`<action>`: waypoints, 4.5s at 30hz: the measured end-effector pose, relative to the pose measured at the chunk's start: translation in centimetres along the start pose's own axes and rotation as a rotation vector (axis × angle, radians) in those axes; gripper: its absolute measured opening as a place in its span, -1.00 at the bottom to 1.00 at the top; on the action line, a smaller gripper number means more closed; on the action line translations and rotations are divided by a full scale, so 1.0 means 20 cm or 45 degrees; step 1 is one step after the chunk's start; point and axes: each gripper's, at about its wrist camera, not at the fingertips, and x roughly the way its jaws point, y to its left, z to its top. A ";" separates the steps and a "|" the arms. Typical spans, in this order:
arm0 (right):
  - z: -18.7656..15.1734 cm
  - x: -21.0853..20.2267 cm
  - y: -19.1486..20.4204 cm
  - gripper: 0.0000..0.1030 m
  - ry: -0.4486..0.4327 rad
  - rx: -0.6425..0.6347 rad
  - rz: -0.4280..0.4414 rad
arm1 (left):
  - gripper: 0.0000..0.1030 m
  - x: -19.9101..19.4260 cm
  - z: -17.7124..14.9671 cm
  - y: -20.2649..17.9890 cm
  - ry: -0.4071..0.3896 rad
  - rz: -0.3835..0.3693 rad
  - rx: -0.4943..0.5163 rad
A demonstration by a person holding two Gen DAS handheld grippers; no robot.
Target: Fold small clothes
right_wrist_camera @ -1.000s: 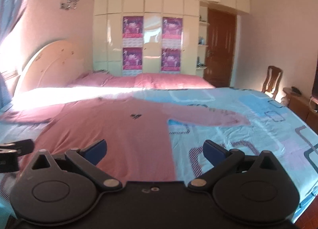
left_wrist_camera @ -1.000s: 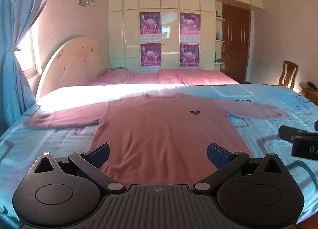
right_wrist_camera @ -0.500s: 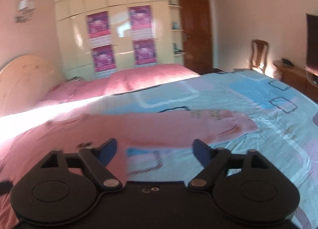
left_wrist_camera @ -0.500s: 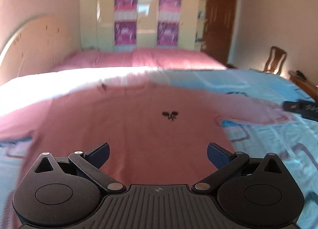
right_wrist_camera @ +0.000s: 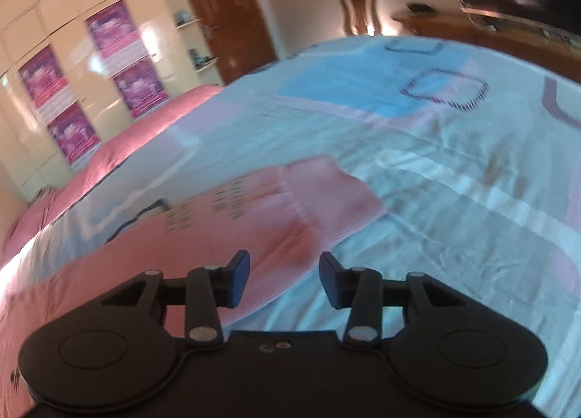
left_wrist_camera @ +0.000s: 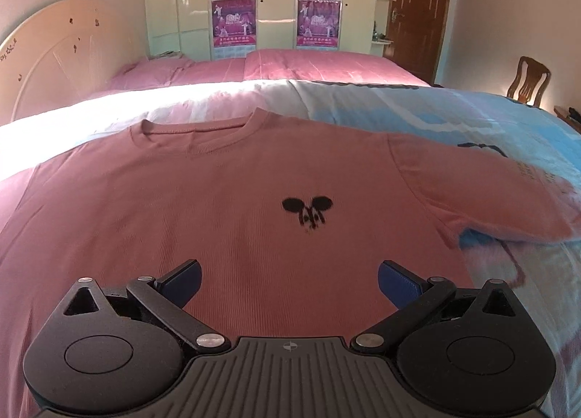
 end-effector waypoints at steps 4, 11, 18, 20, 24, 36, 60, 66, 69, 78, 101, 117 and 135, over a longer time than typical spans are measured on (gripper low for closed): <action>0.01 0.10 -0.12 -0.15 0.009 0.135 0.013 | 0.99 0.08 0.05 0.05 0.023 0.024 -0.024; 0.05 0.18 -0.15 -0.53 -0.005 0.174 0.048 | 0.99 0.11 0.13 0.29 0.029 0.076 -0.126; 0.12 0.22 0.12 -0.82 -0.113 -0.334 -0.121 | 0.99 0.06 0.14 0.62 0.044 0.137 -0.120; 0.14 0.34 0.15 -0.82 0.028 -0.277 -0.185 | 0.99 0.06 0.13 0.74 0.044 0.116 -0.154; 0.15 0.20 0.41 -0.83 -0.081 -0.393 -0.132 | 0.99 0.09 0.12 0.92 0.047 0.106 -0.151; -0.57 -0.21 1.66 -0.84 -0.089 -0.825 0.500 | 0.59 0.09 0.11 1.36 -0.009 -0.005 -0.228; -0.66 -0.32 1.43 -0.86 -0.076 -0.467 0.316 | 0.17 0.63 0.16 0.85 0.154 -0.381 -0.244; -0.50 -0.32 1.03 -0.79 -0.089 -0.217 0.141 | -0.88 0.66 0.23 0.74 0.063 -0.319 -0.214; -0.49 -0.29 0.99 -0.77 -0.072 -0.191 0.140 | -0.88 0.47 0.28 0.84 -0.085 -0.284 -0.229; -0.50 -0.15 1.06 -0.76 0.002 -0.243 0.257 | -0.88 0.44 0.21 1.05 -0.132 -0.147 -0.256; -0.47 0.04 1.27 -0.71 0.099 -0.499 0.434 | -0.91 0.61 0.14 1.12 -0.231 -0.112 -0.301; -0.50 0.17 1.54 -0.93 0.218 -0.751 0.547 | -0.89 0.58 0.19 0.96 -0.249 -0.016 -0.156; -0.33 0.35 1.54 -0.95 0.275 -0.802 0.417 | -0.89 0.70 0.20 0.94 -0.124 -0.072 -0.032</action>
